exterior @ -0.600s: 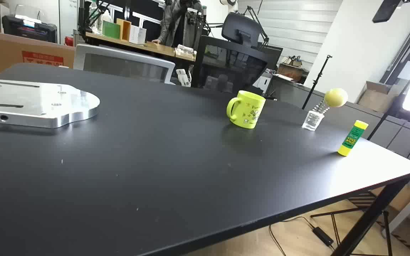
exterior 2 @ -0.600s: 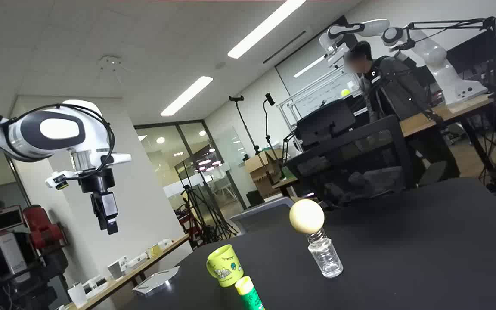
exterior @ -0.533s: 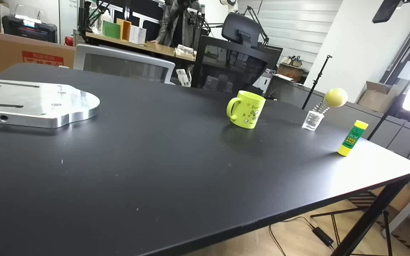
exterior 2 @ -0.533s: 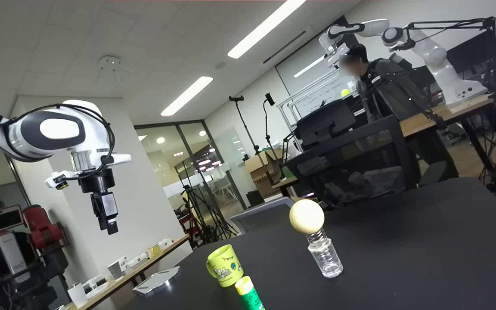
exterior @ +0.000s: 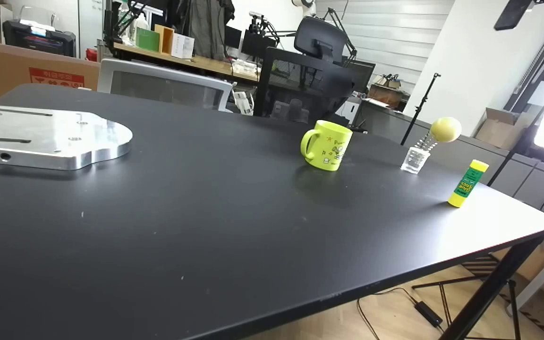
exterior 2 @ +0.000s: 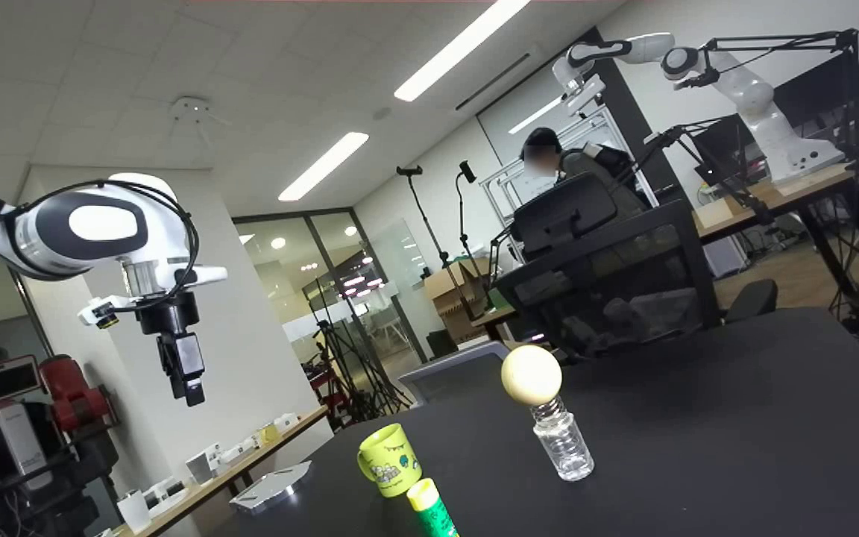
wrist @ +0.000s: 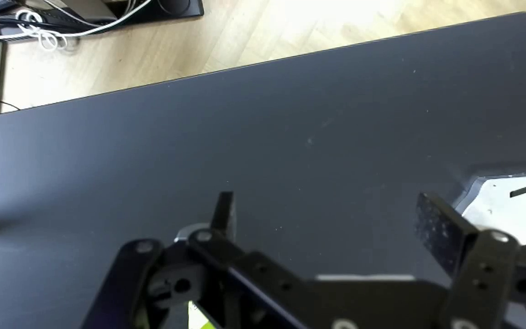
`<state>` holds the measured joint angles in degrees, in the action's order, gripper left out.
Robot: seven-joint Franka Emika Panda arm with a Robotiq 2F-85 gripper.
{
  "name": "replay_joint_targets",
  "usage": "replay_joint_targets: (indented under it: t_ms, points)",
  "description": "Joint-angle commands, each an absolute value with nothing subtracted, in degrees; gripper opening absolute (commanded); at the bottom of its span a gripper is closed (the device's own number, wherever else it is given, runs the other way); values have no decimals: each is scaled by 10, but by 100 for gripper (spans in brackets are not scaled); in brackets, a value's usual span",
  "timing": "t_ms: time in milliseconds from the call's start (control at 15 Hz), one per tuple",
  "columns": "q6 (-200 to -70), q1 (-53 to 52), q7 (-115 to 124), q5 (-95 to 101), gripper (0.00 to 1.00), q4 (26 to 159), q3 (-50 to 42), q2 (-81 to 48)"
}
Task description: Place the green and yellow glue stick inside the yellow mug
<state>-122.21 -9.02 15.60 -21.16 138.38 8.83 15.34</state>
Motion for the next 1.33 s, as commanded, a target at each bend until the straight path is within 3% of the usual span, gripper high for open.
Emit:
replay_joint_targets:
  t_ms: [0,667,1267]
  points:
    - [-1238,-78,167,-202,100,1384,85,151]
    - [-1427,55,235,-129,100,1381,1,83]
    - [-1415,119,432,45,100,1394,-56,22]
